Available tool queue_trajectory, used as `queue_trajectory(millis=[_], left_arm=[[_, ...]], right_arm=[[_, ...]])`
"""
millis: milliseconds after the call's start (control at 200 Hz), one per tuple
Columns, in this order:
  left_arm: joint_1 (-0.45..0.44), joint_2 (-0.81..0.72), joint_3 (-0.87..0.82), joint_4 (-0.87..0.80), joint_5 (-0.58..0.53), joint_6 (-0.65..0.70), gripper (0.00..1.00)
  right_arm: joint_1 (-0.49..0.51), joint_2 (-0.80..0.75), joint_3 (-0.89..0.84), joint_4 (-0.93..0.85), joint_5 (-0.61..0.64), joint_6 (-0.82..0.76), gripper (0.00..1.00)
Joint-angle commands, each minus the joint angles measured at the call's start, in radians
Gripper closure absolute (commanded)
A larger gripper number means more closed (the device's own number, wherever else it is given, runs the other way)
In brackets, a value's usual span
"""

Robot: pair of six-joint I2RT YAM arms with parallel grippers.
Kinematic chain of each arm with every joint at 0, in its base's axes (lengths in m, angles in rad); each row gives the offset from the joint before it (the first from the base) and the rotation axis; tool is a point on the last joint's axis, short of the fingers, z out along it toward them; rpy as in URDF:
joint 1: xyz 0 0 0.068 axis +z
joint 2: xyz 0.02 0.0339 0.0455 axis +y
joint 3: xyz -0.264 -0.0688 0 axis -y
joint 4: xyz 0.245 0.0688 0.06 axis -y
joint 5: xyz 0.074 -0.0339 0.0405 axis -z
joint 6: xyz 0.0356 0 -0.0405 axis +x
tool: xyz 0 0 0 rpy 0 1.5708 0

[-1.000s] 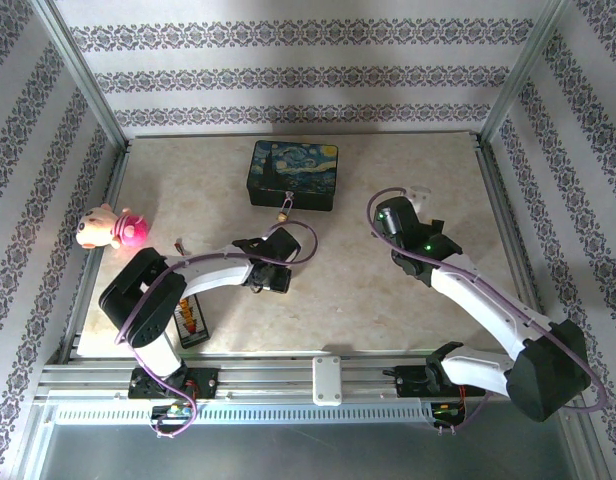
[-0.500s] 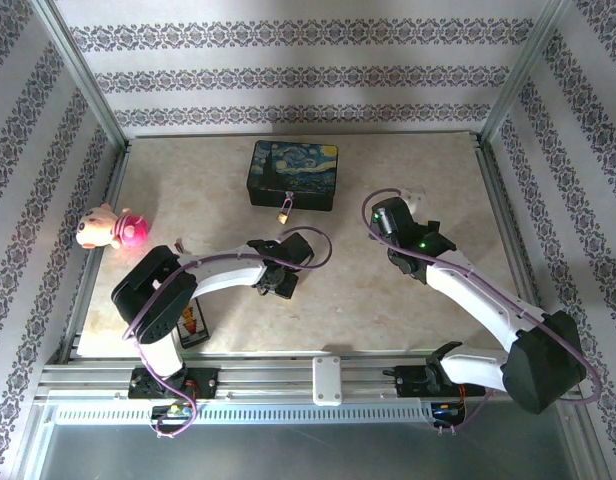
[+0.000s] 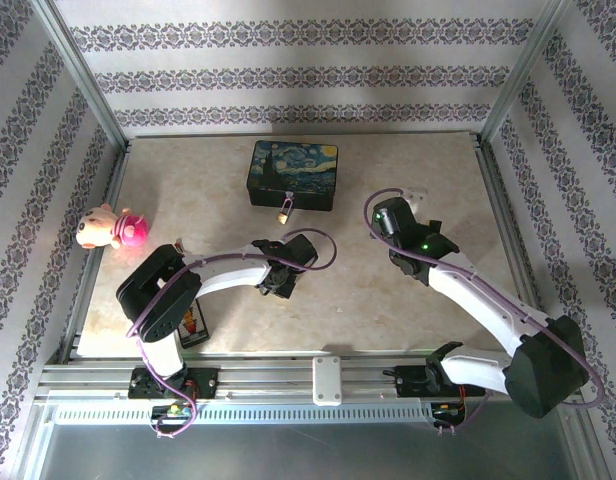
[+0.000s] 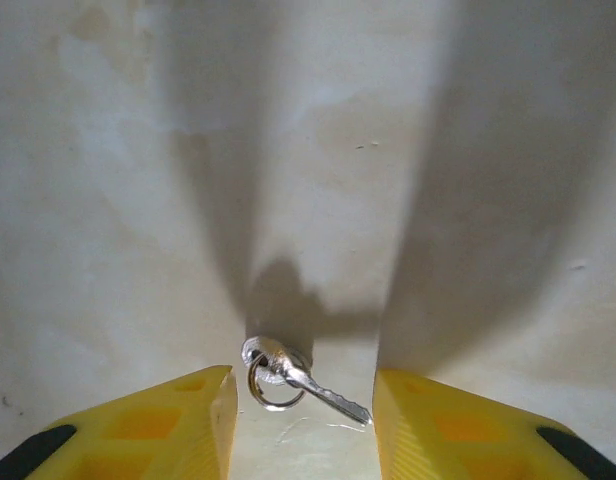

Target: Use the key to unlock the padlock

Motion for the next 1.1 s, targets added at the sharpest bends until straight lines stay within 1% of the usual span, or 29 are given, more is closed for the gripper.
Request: queue_trajectory(millis=[0, 225, 450, 565, 770, 855, 924, 1014, 1094], left_arm=[[-0.001, 0.009, 0.003, -0.073, -0.037, 0.022, 0.68], [-0.001, -0.003, 0.015, -0.072, -0.034, 0.028, 0.78], [0.004, -0.018, 0.027, -0.076, -0.068, 0.030, 0.92], [0.009, -0.020, 0.028, -0.073, -0.061, 0.029, 1.00], [0.024, -0.047, 0.021, -0.052, -0.011, 0.030, 1.00], [0.036, -0.080, 0.010, -0.029, 0.035, 0.051, 1.00], [0.049, -0.120, -0.003, 0.000, 0.097, 0.083, 1.00], [0.082, -0.171, -0.027, 0.056, 0.263, 0.140, 1.00], [0.122, -0.195, -0.042, 0.097, 0.428, 0.170, 1.00]], right_arm=[[0.013, -0.013, -0.004, 0.006, 0.033, 0.002, 0.02], [0.013, -0.007, -0.001, 0.003, 0.030, 0.004, 0.02], [0.014, -0.003, -0.001, 0.004, 0.033, 0.002, 0.02], [0.017, -0.002, 0.001, 0.002, 0.033, -0.002, 0.02], [0.025, -0.014, 0.004, 0.002, 0.034, -0.021, 0.02], [0.028, -0.018, 0.004, 0.008, 0.021, -0.036, 0.02], [0.030, -0.019, 0.004, 0.015, -0.004, -0.054, 0.02], [0.030, -0.019, -0.003, 0.035, -0.062, -0.078, 0.02], [0.028, -0.016, -0.010, 0.054, -0.152, -0.103, 0.02]])
